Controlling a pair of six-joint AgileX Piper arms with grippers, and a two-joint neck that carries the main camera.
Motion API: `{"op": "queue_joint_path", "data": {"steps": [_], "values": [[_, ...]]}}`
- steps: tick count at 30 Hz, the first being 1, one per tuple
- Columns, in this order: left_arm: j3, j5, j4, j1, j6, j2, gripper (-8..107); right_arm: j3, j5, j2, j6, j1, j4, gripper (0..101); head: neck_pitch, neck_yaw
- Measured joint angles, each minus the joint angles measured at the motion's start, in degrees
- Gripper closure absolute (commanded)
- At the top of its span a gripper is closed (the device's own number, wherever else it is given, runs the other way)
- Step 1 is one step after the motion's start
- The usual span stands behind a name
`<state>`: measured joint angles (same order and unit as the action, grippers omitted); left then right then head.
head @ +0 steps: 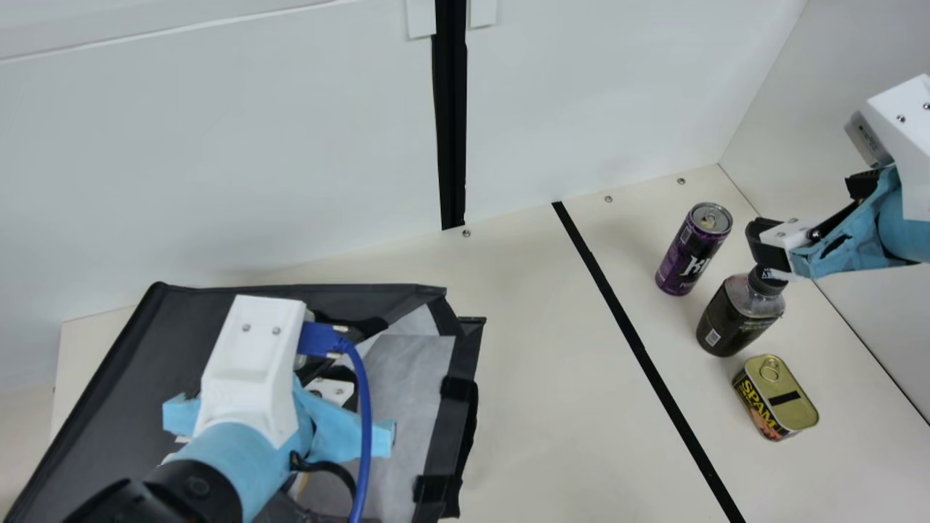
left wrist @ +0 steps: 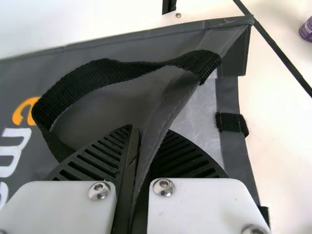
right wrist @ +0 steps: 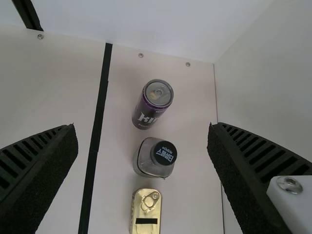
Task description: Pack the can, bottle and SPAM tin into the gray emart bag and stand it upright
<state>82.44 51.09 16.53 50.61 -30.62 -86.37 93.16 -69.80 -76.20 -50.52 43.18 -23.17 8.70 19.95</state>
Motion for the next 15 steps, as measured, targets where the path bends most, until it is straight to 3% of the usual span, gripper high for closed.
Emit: {"op": "queue_joint_path", "data": {"steps": [15], "values": [[-3.95, -7.49, -15.36, -7.18, 7.41, 0.23, 107, 0.00, 0.00, 0.00, 0.00, 0.00, 0.00, 6, 0.00, 0.00]]}}
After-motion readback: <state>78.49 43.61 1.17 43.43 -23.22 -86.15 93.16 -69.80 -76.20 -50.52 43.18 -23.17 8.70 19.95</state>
